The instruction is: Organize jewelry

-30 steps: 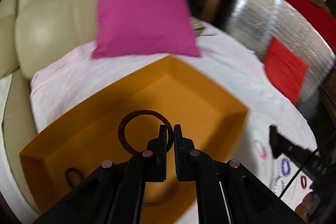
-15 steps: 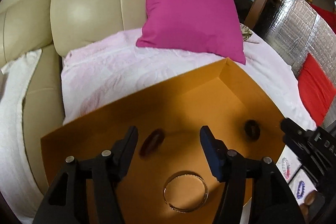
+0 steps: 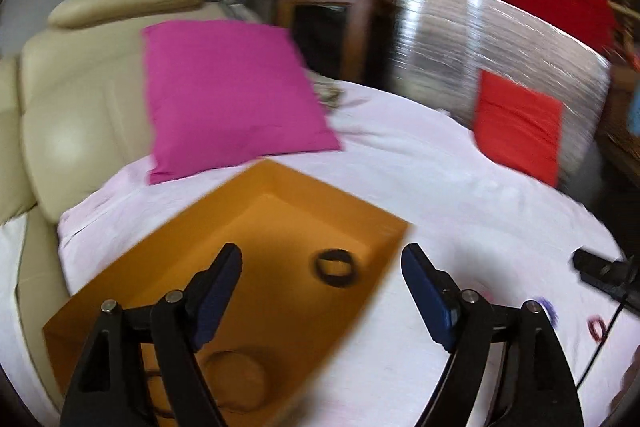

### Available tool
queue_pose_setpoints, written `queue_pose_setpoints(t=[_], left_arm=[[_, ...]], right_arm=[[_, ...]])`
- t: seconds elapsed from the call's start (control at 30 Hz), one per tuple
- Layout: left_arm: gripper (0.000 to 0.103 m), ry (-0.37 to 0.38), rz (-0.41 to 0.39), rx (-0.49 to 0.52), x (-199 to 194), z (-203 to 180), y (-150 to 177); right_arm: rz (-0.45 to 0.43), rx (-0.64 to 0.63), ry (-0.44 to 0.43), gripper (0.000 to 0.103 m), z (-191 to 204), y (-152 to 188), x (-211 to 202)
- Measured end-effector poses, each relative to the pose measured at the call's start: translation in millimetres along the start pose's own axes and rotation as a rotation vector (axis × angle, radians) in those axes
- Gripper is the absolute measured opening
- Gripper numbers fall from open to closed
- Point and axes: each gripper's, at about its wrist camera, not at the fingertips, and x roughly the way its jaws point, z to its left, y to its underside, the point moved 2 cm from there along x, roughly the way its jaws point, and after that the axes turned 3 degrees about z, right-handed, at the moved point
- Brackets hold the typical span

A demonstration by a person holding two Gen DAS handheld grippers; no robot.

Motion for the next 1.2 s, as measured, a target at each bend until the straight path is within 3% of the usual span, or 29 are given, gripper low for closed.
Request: queue_pose_setpoints(t=[0.13, 0.2, 0.4, 0.53, 0.7, 1.07, 1.2], left_arm=[[0.082, 0.050, 0.022, 0.084, 1.2, -32.1, 5.3], [0.082, 0.064, 0.026, 0.134, 0.5, -45.9, 8.1], [0.082, 0.082, 0.053, 0.255, 2.0, -77.8, 22.0], [0.082, 0.101, 0.082, 0.316, 4.4, -97.2, 33.2], [0.082, 0.126, 0.117, 0.380, 7.7, -118.6, 46.1], [0.082, 0.156, 0.207, 0.494, 16.8, -157.1, 75.2], [0.082, 0.173, 0.208, 0.546, 16.4, -169.1, 82.6]], right_arm=[[-0.062, 0.078, 0.075, 0.040, -66.8, 0.2, -47.4], [-0.094, 0.138, 0.105, 0.054, -102.3, 5.3, -69.6], [-0.132, 0.369, 0.149, 0.055, -195.2, 24.6, -98.7], [-0.116, 0.459, 0.167, 0.055, -231.2, 23.0, -104.3], [-0.096, 0.554, 0.146, 0.055, -262.4, 29.9, -106.9], [-0.037, 0.578, 0.150, 0.055, -285.7, 47.5, -99.9], [-0.024, 0.535, 0.158, 0.044, -286.1, 48.3, -94.0]])
